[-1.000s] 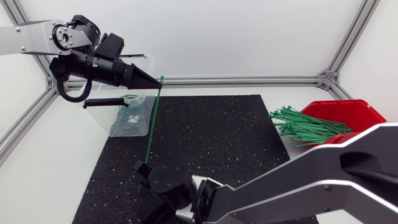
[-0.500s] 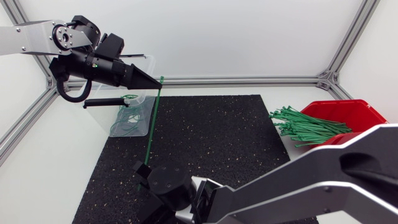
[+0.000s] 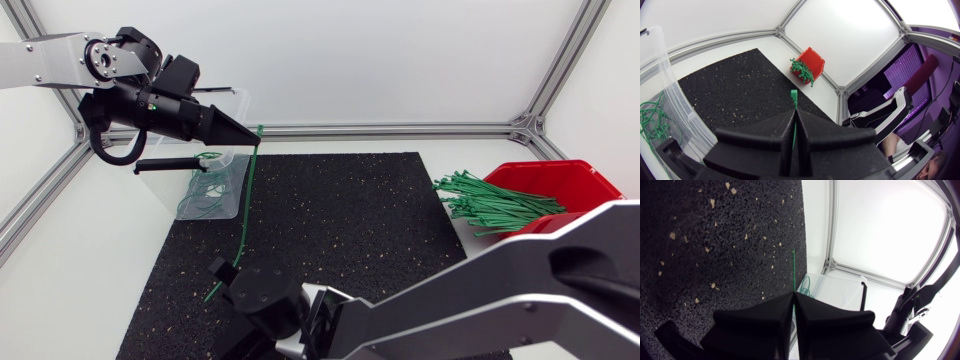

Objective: Take a green cable tie from the red box, thread the tail through the head to close it, then place it in the transparent bin on the left.

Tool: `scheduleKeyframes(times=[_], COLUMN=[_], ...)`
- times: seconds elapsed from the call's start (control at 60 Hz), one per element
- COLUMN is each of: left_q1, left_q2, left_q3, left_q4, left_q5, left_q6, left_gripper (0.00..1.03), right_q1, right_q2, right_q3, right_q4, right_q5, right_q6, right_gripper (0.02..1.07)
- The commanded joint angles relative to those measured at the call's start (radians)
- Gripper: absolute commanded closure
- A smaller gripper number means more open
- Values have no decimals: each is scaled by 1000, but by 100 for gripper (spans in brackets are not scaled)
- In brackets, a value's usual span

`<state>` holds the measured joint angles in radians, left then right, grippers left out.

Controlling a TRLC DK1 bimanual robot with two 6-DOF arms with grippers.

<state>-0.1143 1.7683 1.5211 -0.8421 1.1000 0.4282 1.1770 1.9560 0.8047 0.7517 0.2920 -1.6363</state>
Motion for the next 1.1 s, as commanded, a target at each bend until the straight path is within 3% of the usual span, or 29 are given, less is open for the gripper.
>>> scheduleKeyframes(times=[0.0,0.417,0.7,0.917,1.083], left_q1=[-1,41,41,56,54], left_q2=[-17,-59,-81,-109,-124], left_q3=[-9,-72,-113,-141,-151], left_q4=[-25,-34,-34,-34,-34], left_q5=[17,32,63,78,78], left_q6=[44,116,150,169,176], left_gripper=[100,100,100,100,100], right_q1=[6,0,-7,-36,-59], right_q2=[-32,-143,-163,-197,-223], right_q3=[30,100,146,229,202], right_q4=[-63,-356,-476,-687,-673], right_q5=[3,-50,-97,-183,-212], right_q6=[62,359,504,661,694], right_gripper=[102,102,102,102,102])
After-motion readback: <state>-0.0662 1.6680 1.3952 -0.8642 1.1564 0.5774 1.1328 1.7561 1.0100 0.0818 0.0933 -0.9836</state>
